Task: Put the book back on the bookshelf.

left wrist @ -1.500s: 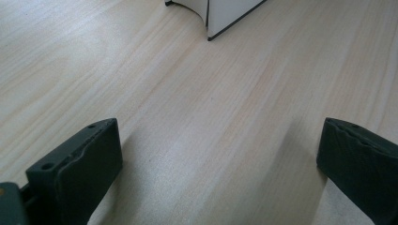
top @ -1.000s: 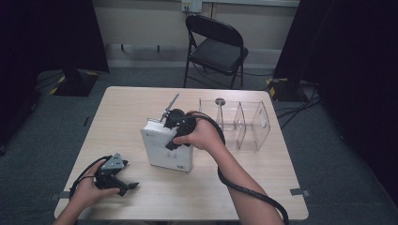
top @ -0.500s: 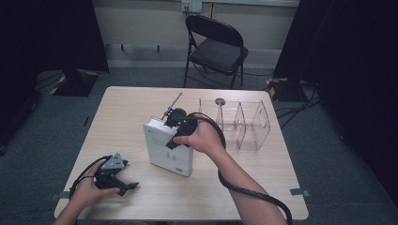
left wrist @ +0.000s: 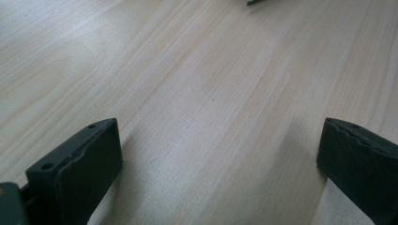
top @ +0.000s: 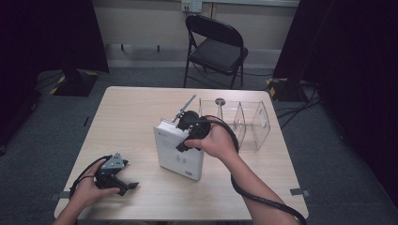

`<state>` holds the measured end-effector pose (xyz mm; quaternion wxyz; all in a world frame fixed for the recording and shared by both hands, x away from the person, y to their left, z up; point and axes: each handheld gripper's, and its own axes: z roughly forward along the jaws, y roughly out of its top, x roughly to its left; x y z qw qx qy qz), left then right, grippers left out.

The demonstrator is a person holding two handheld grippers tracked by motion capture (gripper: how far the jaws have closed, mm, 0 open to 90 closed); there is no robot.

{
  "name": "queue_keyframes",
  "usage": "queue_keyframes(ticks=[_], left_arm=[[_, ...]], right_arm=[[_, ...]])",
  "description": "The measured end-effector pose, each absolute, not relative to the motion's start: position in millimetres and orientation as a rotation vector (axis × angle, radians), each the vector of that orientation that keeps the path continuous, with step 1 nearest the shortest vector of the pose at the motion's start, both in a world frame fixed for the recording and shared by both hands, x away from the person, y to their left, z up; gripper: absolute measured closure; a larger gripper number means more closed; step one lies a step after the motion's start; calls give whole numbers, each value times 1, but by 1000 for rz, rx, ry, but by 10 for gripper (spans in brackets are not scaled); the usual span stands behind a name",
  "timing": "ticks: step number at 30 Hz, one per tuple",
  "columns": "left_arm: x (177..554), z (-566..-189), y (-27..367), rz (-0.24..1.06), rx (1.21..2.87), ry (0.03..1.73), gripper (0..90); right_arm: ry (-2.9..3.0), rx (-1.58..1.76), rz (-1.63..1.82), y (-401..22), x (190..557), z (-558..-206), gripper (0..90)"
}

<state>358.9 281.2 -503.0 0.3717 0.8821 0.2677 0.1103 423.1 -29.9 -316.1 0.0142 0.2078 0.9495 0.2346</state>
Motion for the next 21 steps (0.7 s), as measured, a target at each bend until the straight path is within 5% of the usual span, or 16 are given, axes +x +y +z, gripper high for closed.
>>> queue_keyframes(ticks=[21], left_arm=[[360, -503, 281, 279, 2256, 689, 0]], right_arm=[[2928, 700, 727, -82, 399, -320, 514]])
